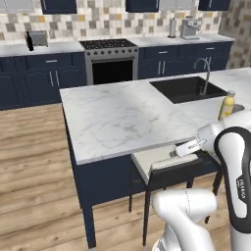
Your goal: There is a wine glass and glass cup on the dining counter. Place the wine bottle next to the wine glass and the juice bottle next to the glass cup.
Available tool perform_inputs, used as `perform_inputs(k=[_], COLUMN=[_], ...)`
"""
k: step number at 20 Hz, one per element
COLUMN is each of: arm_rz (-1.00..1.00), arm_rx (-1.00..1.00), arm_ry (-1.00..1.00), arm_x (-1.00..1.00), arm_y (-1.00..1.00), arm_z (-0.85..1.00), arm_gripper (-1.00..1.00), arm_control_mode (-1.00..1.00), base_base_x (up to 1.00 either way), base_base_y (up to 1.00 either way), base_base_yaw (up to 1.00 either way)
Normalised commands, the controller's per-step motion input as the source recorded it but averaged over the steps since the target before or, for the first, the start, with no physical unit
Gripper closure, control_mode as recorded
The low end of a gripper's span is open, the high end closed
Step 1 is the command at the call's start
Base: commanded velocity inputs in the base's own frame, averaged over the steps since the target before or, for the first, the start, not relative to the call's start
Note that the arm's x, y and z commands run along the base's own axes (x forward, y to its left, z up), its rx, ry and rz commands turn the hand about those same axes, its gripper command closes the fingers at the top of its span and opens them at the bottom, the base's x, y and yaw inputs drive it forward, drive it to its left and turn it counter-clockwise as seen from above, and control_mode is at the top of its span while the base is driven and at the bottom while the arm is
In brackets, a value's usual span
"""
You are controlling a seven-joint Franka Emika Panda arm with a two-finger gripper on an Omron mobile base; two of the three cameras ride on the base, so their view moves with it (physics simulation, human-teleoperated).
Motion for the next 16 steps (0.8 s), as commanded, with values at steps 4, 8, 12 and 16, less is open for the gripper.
perform_inputs(k=[4,8,12,16], arm_rz=[0.0,0.0,0.0,0.0], arm_rx=[0.0,0.0,0.0,0.0], arm_ry=[0.0,0.0,0.0,0.0], arm_x=[0.0,0.0,0.0,0.0], arm_y=[0.0,0.0,0.0,0.0], arm_z=[0.0,0.0,0.0,0.0], arm_gripper=[-1.0,-1.0,-1.0,-1.0], arm_control_mode=[1.0,1.0,1.0,1.0], base_base_x=[0.1,0.1,0.11,0.21], base_base_y=[0.94,0.94,0.94,0.94], base_base_yaw=[0.0,0.0,0.0,0.0])
